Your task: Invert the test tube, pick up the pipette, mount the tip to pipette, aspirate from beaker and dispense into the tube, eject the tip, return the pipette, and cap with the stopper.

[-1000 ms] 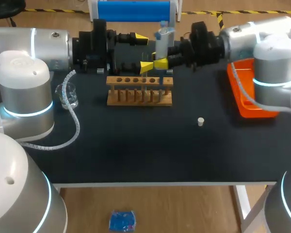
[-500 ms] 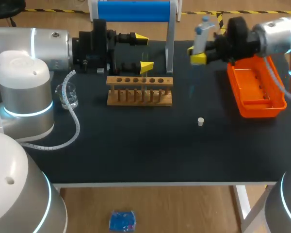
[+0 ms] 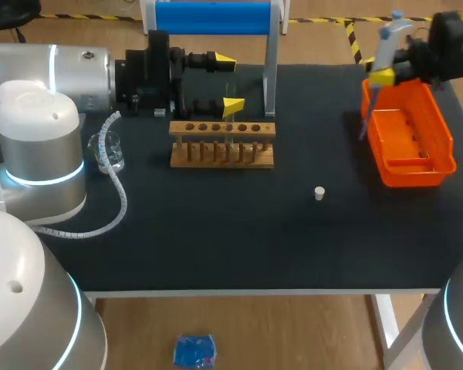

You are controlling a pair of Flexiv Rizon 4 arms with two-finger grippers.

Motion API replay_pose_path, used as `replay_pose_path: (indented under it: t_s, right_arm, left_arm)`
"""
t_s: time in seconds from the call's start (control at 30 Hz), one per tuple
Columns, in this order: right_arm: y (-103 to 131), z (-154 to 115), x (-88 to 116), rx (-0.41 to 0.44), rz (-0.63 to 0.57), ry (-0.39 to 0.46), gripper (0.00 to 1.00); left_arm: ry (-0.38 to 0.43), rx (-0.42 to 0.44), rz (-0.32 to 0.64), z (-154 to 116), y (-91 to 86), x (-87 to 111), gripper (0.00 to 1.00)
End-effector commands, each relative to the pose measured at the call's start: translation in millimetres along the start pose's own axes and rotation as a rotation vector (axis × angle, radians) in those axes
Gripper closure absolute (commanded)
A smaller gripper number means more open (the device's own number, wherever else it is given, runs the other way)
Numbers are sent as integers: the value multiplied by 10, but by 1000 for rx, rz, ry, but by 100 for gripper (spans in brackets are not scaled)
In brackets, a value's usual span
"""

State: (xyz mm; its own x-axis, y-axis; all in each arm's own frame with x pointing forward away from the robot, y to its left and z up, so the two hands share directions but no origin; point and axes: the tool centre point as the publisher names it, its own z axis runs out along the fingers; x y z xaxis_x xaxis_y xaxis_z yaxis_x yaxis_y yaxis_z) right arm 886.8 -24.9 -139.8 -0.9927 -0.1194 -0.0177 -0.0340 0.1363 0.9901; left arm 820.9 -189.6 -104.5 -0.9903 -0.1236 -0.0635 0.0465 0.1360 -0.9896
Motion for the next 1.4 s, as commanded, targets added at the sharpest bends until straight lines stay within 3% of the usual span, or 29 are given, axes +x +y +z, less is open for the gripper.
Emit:
replay_pose_path:
  t_s: [0.03, 0.43, 0.73, 1.4]
  right_arm:
    - [-57, -380, -18, -9, -3, 7, 100]
    - [-225, -968, -117, -16, -14, -1, 100]
    - [-382, -1214, -223, -37, -10, 10, 100]
    - [-584, -1296, -336, -61, -16, 55, 100]
  left_arm:
    - [-3, 2, 2, -1, 3, 10, 0]
    - [-3, 2, 2, -1, 3, 10, 0]
    - [-3, 2, 2, -1, 3, 10, 0]
    - [-3, 2, 2, -1, 3, 10, 0]
